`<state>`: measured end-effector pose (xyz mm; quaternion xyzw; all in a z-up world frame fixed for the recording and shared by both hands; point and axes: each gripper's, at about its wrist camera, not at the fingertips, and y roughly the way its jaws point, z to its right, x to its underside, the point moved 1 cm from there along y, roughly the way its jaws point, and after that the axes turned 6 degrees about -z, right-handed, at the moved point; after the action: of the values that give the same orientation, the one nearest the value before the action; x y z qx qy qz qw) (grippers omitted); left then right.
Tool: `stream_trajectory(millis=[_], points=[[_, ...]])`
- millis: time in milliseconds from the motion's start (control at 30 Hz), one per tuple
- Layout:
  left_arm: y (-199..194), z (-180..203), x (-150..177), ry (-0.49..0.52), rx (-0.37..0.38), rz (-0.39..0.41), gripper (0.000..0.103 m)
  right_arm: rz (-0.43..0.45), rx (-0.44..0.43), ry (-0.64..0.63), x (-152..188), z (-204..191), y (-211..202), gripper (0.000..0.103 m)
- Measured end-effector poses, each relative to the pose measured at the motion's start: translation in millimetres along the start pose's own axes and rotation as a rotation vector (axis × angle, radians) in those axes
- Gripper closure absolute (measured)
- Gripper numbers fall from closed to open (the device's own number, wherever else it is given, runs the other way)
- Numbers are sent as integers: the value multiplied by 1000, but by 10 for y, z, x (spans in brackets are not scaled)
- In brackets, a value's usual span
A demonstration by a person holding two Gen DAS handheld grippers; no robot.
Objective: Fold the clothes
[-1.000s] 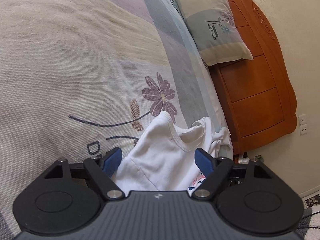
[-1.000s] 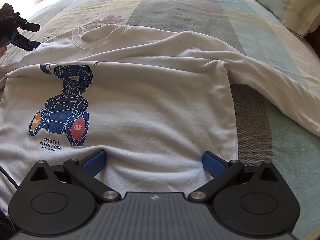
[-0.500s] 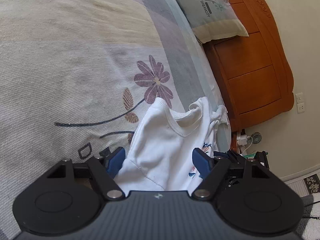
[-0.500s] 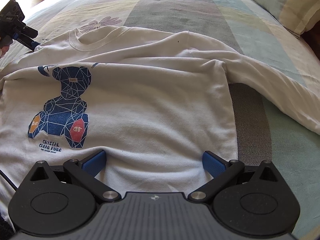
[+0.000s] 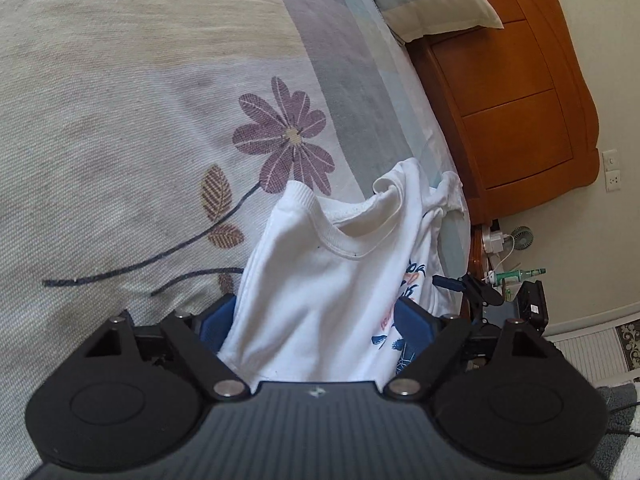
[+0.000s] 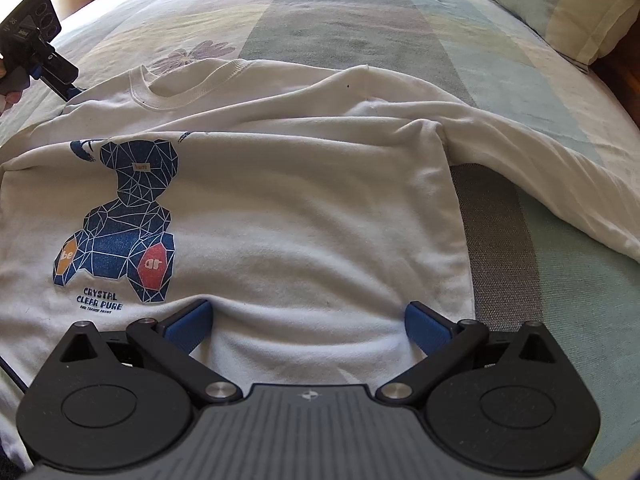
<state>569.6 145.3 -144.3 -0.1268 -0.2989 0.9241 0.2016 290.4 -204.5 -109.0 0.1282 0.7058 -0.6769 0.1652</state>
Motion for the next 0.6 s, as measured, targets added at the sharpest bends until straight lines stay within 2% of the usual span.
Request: stream_trajectory(millis=[33, 100, 200, 233, 267, 300, 333, 367, 433, 600], points=[[11, -2, -19, -15, -4, 3, 24, 8, 3, 5, 13, -3, -3, 0], [103, 141, -82, 29, -75, -20, 27, 24, 5, 12, 38, -2, -5, 0], [185, 352, -81, 142, -196, -52, 30, 24, 0, 9, 31, 9, -7, 0], [182, 385, -61, 158, -240, -46, 41, 20, -1, 6, 25, 10, -9, 0], [180, 417, -42, 173, -284, -39, 60, 18, -1, 5, 21, 10, -11, 0], [160, 404, -8, 158, -307, -16, 71, 20, -2, 4, 24, 9, -12, 0], [140, 390, 26, 142, -330, 7, 92, 23, -2, 4, 30, 9, -13, 0], [120, 377, 60, 127, -353, 30, 96, 27, -3, 3, 35, 9, -14, 0], [79, 350, 128, 96, -399, 76, 96, 33, -6, -2, 43, 14, -10, 0], [105, 567, 157, 160, -536, 157, 99, 26, -16, -24, 19, 25, 4, 0]])
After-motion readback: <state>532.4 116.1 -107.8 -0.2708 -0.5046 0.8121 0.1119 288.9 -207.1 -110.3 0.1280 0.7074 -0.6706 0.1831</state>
